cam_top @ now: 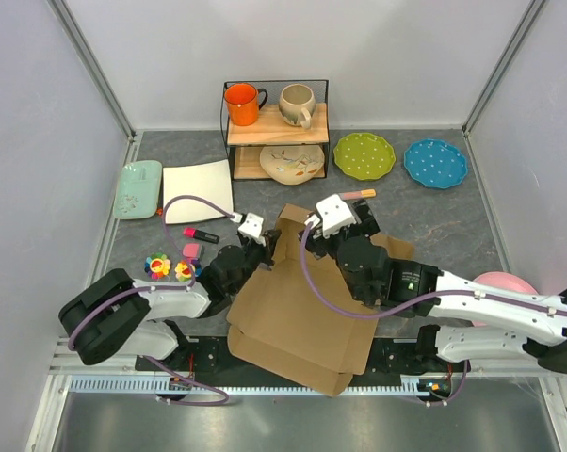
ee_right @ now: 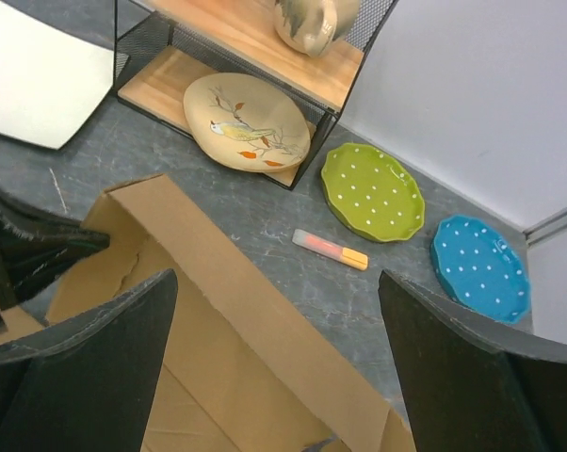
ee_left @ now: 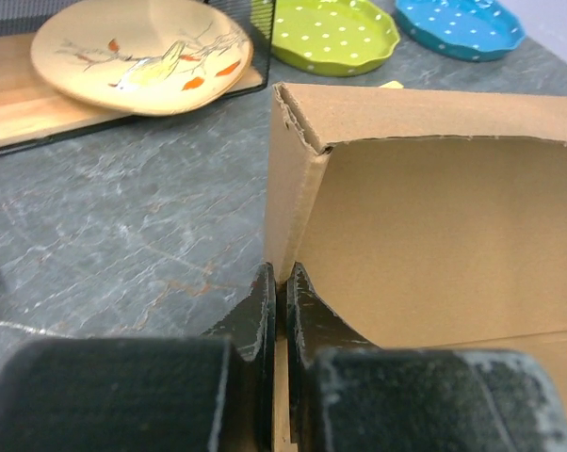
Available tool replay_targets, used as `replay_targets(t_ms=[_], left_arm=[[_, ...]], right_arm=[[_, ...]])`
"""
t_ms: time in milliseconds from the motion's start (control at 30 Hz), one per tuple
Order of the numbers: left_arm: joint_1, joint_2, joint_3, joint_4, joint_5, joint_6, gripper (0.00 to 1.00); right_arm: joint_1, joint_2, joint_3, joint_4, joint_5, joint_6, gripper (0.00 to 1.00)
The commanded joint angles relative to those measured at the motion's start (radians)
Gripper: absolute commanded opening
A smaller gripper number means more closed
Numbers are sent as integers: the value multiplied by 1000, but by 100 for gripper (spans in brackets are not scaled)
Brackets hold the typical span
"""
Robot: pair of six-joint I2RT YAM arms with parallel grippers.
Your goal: Fold the paper box
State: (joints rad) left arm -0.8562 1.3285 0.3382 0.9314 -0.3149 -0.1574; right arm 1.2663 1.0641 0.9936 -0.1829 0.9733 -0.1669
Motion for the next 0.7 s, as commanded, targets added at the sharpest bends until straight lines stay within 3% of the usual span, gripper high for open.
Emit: replay_targets(t_ms=[0,167,400,667], left_arm=[[-15,38,-73,209,-99,42,2],[-33,93,-125,354,-98,53,2],[-47,103,-142,397,-104,56,4],[-47,139,-94,368,-89,101,14]], right_arm=[[-51,40,-3,71,13,89,93],[-143,177,25,68,-4,164,80],[-234,422,97,122,-96,138,80],[-239,461,43,148,-160,158,79]])
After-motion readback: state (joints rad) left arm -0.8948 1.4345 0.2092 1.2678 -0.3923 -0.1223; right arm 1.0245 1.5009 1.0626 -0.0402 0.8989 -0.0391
